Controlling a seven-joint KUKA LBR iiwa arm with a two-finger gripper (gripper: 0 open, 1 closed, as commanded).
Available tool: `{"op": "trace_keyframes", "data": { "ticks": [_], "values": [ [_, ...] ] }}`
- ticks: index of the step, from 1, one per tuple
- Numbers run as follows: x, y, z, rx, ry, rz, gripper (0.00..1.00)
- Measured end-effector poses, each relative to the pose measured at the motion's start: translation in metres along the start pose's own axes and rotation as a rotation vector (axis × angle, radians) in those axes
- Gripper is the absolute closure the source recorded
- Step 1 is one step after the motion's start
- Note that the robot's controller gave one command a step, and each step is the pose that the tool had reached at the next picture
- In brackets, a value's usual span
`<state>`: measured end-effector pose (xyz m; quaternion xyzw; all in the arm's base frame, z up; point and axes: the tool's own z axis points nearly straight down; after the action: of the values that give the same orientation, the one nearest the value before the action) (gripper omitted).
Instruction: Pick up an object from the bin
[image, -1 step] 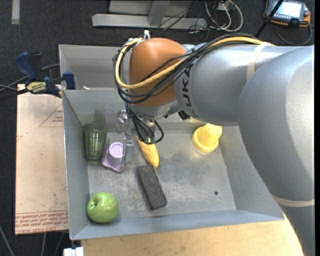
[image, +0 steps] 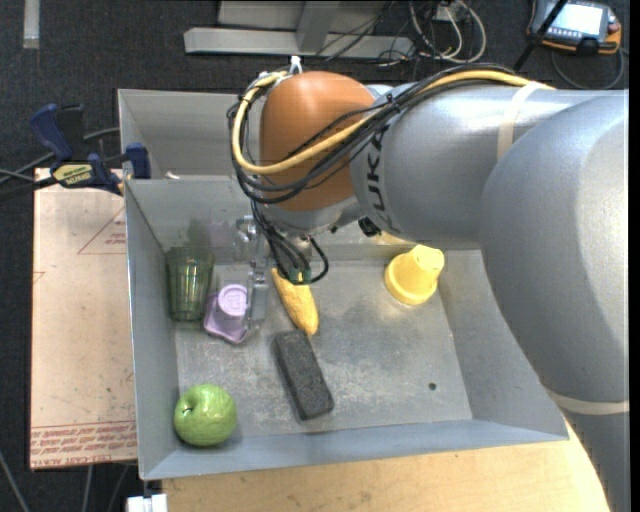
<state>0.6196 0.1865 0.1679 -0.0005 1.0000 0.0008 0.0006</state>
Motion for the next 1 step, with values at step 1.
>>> {"op": "trace_keyframes", "data": {
  "ticks": [1],
  "values": [
    [0.0056,-0.0207,0.0457,-0.002,-0.005,-0.015,0.00]
  ]
}}
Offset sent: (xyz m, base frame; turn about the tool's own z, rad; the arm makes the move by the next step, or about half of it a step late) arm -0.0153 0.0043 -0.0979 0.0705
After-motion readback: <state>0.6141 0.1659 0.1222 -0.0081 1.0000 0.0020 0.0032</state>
